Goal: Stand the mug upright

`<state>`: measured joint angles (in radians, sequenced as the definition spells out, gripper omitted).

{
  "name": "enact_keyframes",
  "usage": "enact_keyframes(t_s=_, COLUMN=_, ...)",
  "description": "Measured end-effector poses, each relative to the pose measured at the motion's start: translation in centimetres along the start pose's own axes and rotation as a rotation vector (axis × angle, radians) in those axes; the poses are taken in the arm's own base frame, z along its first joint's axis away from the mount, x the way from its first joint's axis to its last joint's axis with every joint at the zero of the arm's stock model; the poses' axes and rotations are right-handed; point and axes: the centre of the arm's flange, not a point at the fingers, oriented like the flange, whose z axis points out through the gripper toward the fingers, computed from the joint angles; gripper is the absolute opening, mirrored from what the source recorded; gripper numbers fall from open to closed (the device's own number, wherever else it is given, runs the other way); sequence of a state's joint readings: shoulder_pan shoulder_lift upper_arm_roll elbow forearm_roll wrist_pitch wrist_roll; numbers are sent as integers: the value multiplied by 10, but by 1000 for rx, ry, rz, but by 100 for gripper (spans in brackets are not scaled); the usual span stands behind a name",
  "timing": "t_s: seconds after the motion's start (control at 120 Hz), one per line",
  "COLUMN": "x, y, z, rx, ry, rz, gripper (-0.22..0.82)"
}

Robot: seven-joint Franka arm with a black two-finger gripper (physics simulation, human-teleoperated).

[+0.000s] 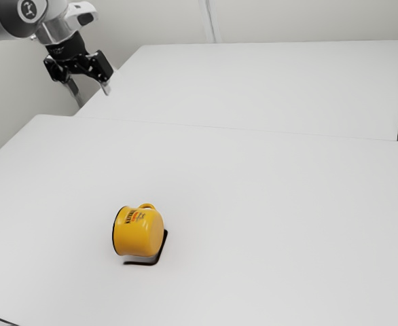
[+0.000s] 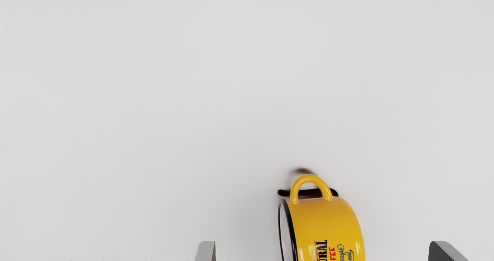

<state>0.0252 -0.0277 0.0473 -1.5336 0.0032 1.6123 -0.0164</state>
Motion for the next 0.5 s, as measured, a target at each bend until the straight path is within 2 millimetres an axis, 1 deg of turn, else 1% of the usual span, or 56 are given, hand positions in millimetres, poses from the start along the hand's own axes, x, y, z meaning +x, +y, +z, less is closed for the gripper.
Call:
enact_keyframes(t_s=0.058, x=-1, y=-15, z=-4, rx=4, ry=-2, rz=-27, gripper=60)
enact_keyframes(t_s=0.117, x=-2, y=-30, z=-2, rx=7, ry=-15, rz=-52, gripper=60)
enact_keyframes(t_s=0.167, x=-3, y=-41, z=7, rx=6, ry=-36, rz=-72, gripper=60)
enact_keyframes(t_s=0.2, x=-5, y=-47, z=20, rx=0, ry=-59, rz=-85, gripper=60)
enact_keyframes(t_s=0.233, x=-7, y=-52, z=36, rx=-19, ry=-89, rz=-98, gripper=60)
enact_keyframes(t_s=0.308, x=-15, y=-61, z=87, rx=-97, ry=-165, rz=-129, gripper=60)
enact_keyframes(t_s=0.333, x=-18, y=-64, z=101, rx=-129, ry=-180, rz=-140, gripper=60)
enact_keyframes(t_s=0.433, x=-32, y=-81, z=153, rx=-314, ry=-218, rz=-205, gripper=60)
enact_keyframes(t_s=0.5, x=-47, y=-98, z=191, rx=-456, ry=-234, rz=-266, gripper=60)
